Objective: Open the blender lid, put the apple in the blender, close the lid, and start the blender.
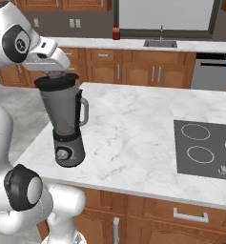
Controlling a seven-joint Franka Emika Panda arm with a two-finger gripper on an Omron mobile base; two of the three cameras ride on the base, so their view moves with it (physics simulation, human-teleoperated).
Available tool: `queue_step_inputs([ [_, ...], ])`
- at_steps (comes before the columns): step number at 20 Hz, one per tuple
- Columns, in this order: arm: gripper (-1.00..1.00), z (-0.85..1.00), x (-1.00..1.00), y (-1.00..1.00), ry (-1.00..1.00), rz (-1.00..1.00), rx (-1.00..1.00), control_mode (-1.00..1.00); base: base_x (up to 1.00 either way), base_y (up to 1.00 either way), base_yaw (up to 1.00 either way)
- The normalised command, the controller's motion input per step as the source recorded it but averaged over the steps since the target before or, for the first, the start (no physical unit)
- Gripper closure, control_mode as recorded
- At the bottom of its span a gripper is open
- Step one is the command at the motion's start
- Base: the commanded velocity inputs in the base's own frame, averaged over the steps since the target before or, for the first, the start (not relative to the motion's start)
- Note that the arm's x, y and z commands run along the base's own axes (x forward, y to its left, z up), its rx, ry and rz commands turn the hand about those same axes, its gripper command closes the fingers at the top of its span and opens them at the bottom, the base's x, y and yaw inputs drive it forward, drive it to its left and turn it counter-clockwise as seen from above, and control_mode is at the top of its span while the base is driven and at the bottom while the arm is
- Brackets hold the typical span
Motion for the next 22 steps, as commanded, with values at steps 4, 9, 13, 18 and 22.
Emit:
queue_step_inputs([
  [4,1.00,-0.18,0.45,0.30,0.11,0.00,0.00,-1.00,0.00,0.00,0.00],
  [9,1.00,-0.23,0.26,0.00,0.02,0.02,0.03,-1.00,0.00,0.00,0.00],
  [13,1.00,-0.21,0.02,0.00,0.00,0.04,0.05,-1.00,0.00,0.00,0.00],
  [18,1.00,-0.21,0.06,0.00,0.00,0.02,0.03,-1.00,0.00,0.00,0.00],
  [22,1.00,-0.28,0.04,0.04,0.01,0.04,0.04,-1.00,0.00,0.00,0.00],
])
